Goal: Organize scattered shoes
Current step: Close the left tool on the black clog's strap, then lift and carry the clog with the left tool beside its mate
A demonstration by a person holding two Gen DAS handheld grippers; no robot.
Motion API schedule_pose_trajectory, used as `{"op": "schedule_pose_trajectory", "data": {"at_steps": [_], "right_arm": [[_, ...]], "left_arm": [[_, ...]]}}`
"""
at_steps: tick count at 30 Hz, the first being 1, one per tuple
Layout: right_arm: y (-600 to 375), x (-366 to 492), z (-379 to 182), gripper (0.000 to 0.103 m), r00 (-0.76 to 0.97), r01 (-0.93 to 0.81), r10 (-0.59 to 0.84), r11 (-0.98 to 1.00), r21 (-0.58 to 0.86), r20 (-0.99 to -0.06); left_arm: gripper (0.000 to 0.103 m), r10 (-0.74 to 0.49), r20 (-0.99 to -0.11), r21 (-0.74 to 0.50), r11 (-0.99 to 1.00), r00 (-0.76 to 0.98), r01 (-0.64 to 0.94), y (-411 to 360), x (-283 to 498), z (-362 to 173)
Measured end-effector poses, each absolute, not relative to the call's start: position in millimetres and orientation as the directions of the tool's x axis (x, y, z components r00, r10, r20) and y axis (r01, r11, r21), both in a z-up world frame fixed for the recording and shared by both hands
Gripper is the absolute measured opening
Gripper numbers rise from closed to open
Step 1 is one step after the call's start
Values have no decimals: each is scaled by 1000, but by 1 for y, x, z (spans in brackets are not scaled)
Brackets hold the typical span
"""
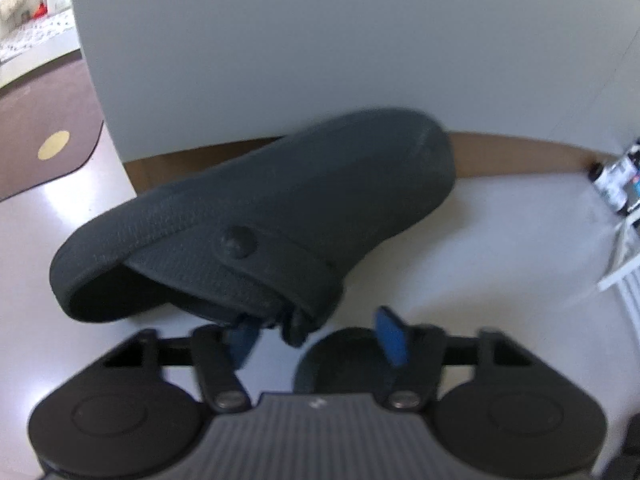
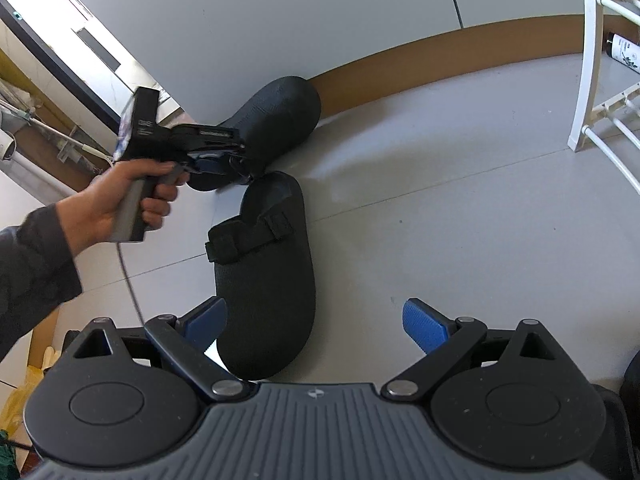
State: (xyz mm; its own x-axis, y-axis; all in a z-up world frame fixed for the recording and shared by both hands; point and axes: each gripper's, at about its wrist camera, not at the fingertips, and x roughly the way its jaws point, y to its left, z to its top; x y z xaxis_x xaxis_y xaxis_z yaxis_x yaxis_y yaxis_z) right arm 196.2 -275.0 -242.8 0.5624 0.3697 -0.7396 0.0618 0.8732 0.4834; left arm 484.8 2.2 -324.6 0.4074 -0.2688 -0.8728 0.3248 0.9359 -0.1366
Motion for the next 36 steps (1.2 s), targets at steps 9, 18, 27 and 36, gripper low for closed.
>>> {"op": "schedule_pose_trajectory", "data": {"at_steps": [9,18,27,36], "right_arm": [[-281,172,-234,98,564,46,388,867,497,-729],[-271,156,-226,98,556,0,429,857,516,-712],[-254,154,-206,98,548,-117,449,876,467,-706],[-246,152,-171,98,604,-160,460,870,467,-651]], "left_arm": [[23,-275,-841,-133,940,467,314,26,477,-311],[14,-282,-810,-180,954,514,241,66,456,-281],[13,-211,-807,-154,977,552,149,123,435,-258],[11,-173,-804,-145,985,569,95,167,393,-220]]}}
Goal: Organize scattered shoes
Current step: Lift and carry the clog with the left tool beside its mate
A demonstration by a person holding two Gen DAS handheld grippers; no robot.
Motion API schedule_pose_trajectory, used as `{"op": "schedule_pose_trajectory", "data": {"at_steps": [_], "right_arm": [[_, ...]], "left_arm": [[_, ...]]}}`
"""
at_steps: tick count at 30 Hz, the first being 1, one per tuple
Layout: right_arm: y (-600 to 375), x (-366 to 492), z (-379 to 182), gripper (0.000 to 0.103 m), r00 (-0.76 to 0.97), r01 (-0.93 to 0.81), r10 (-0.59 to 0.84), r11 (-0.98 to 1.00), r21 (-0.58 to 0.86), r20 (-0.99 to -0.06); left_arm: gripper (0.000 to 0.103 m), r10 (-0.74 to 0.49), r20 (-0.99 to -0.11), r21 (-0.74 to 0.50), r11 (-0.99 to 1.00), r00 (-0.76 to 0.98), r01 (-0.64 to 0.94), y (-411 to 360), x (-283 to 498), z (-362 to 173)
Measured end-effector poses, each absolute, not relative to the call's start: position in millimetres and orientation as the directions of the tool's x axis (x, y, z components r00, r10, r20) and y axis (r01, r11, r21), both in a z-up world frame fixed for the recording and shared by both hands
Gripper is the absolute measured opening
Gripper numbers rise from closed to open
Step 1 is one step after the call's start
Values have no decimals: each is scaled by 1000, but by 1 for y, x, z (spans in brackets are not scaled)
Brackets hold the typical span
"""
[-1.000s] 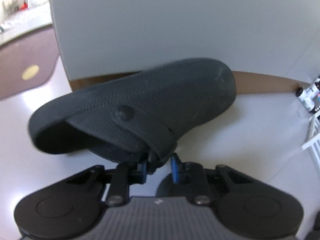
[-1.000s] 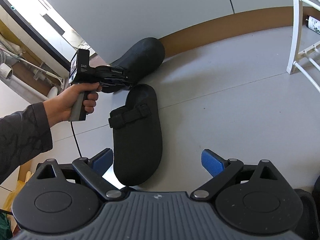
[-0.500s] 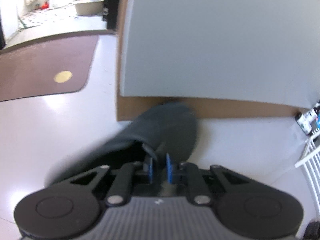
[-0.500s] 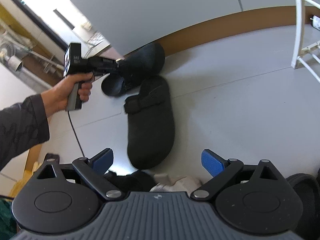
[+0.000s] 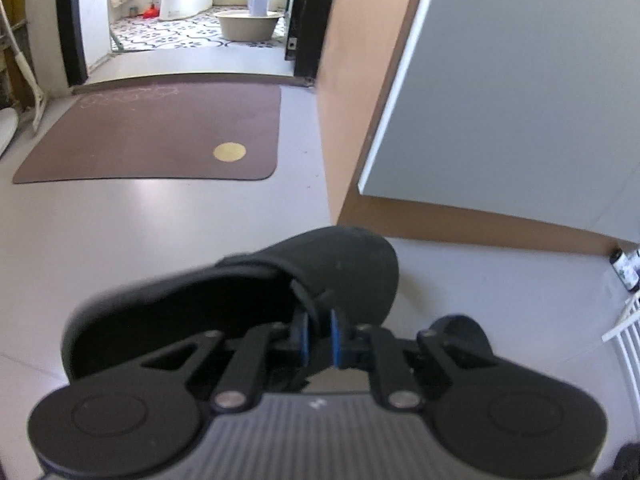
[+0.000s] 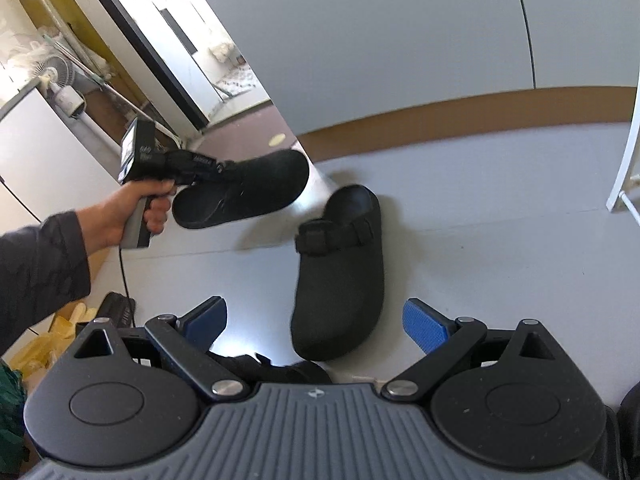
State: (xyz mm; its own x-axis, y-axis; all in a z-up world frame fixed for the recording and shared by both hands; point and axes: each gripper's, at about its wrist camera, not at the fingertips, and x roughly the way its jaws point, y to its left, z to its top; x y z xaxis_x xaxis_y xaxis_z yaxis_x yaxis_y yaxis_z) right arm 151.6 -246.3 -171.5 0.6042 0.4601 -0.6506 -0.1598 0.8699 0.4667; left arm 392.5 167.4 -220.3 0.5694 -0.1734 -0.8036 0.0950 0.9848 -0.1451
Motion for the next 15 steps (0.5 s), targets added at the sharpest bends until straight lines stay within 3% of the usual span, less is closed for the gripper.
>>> {"op": "schedule_pose_trajectory", "data": {"at_steps": [15], "right_arm": [[-192,146,-179,98,555,-211,552,817,537,-623]], "left_arm": [[11,-210,-808,-228,973,550,38,194,302,-210]]}}
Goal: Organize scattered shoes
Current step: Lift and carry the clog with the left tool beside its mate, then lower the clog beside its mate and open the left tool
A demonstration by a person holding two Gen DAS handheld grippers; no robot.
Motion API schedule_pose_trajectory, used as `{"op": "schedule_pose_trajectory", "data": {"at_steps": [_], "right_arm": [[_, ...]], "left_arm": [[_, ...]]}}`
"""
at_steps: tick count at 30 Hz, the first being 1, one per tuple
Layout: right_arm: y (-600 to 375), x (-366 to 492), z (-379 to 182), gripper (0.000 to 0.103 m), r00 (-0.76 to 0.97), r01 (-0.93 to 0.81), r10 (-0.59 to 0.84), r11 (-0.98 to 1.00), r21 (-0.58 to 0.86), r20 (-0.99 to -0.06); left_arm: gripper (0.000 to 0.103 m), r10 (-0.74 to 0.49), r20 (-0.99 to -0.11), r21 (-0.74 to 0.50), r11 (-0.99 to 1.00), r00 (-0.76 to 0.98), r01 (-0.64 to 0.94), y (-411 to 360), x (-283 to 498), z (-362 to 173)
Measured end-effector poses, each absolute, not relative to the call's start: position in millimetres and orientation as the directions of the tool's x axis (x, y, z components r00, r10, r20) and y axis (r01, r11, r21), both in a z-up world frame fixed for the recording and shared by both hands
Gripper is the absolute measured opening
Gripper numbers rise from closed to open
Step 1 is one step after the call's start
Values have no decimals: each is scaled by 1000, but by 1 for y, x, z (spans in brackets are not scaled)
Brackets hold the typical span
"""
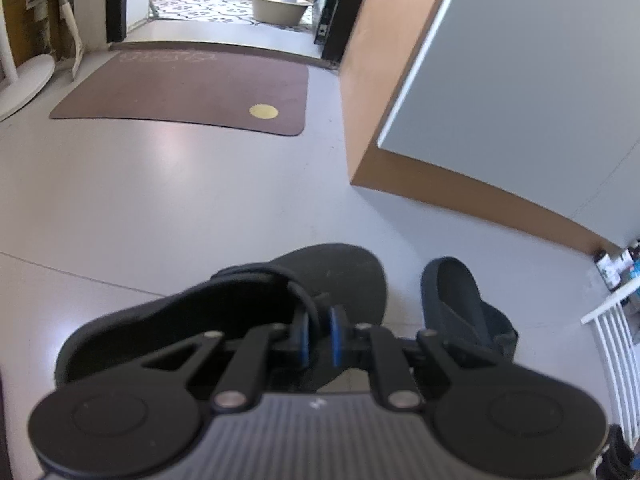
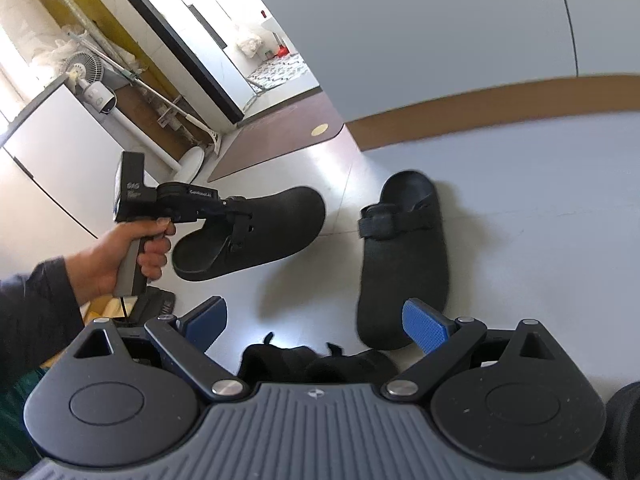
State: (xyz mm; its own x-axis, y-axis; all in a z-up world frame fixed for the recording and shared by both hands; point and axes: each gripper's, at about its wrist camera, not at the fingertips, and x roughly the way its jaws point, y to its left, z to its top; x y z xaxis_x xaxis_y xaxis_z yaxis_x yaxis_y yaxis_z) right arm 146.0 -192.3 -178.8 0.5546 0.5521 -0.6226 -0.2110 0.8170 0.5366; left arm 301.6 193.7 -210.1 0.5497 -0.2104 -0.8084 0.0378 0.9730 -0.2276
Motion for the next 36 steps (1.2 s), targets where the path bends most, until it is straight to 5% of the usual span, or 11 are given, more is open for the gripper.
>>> {"op": "schedule_pose_trajectory", "data": {"at_steps": [16,26,32,36], "right_arm": [[-159,143,-178,98,540,-241,534,838,489,-650],[-143,144,-166,98,556,-287,520,852,437,-648],[-132,154,-157,87,568,-298,478,878,374,-669],[-119,155,-147,87,576,-361,462,884,297,-674]], "left_arm": [[22,-262,-835,-276,960,484,42,173,286,-238],[22,-220,-815,-243,970,537,27,182,232,-188],[22,-213,-794,-242,970,569,25,181,194,-159],[33,-241,-793,-269,963,560,33,180,178,-151]]}}
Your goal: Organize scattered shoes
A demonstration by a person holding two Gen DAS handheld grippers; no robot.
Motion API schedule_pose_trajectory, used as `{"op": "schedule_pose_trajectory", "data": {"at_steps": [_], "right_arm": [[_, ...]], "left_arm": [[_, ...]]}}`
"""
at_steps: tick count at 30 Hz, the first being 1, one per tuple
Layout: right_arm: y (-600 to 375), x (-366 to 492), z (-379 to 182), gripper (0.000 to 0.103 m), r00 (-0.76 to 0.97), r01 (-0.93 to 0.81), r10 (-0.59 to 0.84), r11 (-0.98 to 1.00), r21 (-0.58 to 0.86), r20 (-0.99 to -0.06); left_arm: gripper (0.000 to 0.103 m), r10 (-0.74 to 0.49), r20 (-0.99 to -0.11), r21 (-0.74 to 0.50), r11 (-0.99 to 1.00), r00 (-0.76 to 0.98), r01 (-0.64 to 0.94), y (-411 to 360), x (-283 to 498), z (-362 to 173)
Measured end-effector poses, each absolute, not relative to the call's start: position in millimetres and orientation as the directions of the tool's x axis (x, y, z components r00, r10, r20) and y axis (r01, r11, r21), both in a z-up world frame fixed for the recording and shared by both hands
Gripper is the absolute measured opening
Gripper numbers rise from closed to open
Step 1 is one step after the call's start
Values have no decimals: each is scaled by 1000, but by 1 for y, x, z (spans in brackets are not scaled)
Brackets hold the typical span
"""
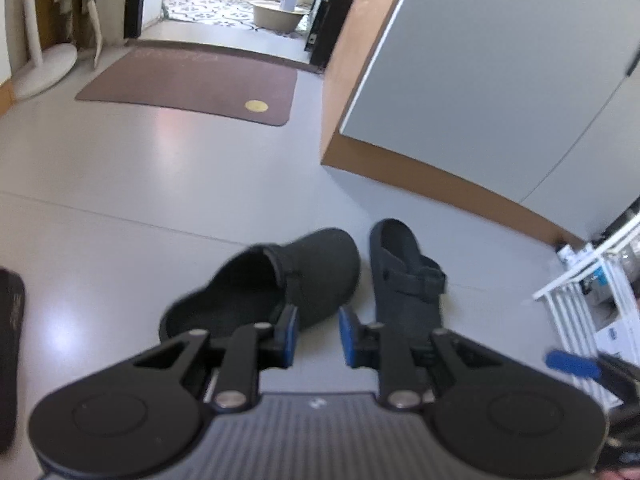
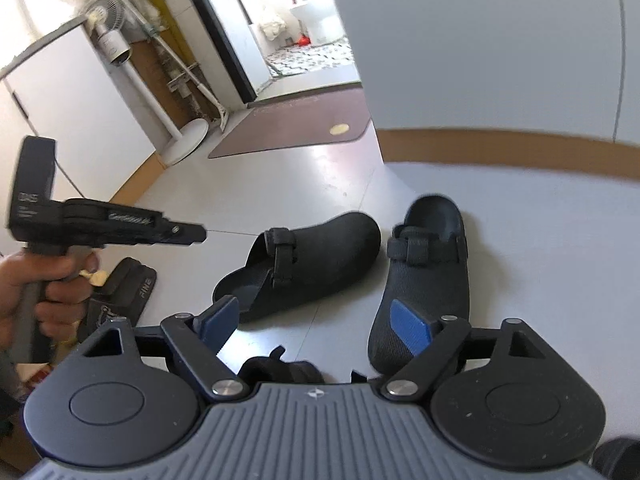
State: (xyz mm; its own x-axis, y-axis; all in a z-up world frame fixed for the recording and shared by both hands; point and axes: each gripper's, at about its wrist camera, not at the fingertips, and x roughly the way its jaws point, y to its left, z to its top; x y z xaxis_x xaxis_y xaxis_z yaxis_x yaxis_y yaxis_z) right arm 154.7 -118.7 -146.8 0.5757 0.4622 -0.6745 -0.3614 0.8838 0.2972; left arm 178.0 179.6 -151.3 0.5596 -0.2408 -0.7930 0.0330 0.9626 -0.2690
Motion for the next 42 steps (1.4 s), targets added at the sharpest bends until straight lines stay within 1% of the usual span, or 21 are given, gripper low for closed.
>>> {"op": "schedule_pose_trajectory", "data": {"at_steps": [3,5,7,9,11,12,14,15,16,18,20,21,26,28,32,34,38,42], "right_arm": [[-108,159,-137,86,555,-404,450,881,246,-699],[-103,162,-129,87,544,-417,438,881,223,-715],[-100,166,-120,87,540,-418,423,885,205,-727],[-98,175,-111,88,519,-410,416,888,209,-747],[-95,184,-107,93,489,-411,418,885,221,-765],[-93,187,-106,93,486,-412,414,885,216,-770],[-82,196,-104,94,484,-444,375,884,147,-791],[-78,198,-104,96,483,-457,366,880,128,-796],[-71,202,-105,101,483,-475,351,875,96,-802],[-61,209,-107,102,484,-502,326,864,48,-812],[-51,224,-114,103,456,-537,291,844,1,-841],[-48,227,-116,103,449,-548,285,836,-10,-847],[-21,258,-135,103,373,-721,278,687,-88,-885],[-14,262,-142,103,392,-751,282,648,-127,-876],[7,271,-168,103,357,-832,270,526,-174,-894],[16,276,-175,103,351,-855,264,482,-192,-899],[28,288,-178,103,352,-885,242,401,-237,-904],[37,308,-170,103,333,-915,237,315,-252,-913]], "left_arm": [[39,-239,-786,-292,956,570,-2,186,166,-145],[48,-252,-772,-311,950,583,-1,194,160,-139],[59,-242,-781,-288,958,577,12,197,158,-137],[65,-233,-796,-270,963,558,16,206,153,-134],[69,-253,-789,-302,953,561,6,219,149,-133],[70,-262,-785,-316,949,561,1,226,147,-133],[71,-267,-786,-329,944,557,-11,237,145,-136],[72,-270,-787,-332,943,554,-12,239,145,-137],[72,-274,-789,-336,942,550,-13,243,144,-139],[75,-286,-791,-351,936,541,-19,250,145,-145],[75,-289,-792,-363,931,538,-35,257,146,-148],[75,-288,-792,-365,930,538,-39,259,146,-148],[77,-293,-786,-361,932,545,-21,268,144,-150],[77,-292,-782,-364,931,551,-24,270,143,-151],[77,-289,-775,-375,926,562,-41,275,144,-153],[77,-298,-773,-387,921,560,-45,275,145,-154],[78,-297,-784,-374,927,545,-34,274,146,-159],[79,-264,-795,-354,933,546,-65,281,146,-163]]}}
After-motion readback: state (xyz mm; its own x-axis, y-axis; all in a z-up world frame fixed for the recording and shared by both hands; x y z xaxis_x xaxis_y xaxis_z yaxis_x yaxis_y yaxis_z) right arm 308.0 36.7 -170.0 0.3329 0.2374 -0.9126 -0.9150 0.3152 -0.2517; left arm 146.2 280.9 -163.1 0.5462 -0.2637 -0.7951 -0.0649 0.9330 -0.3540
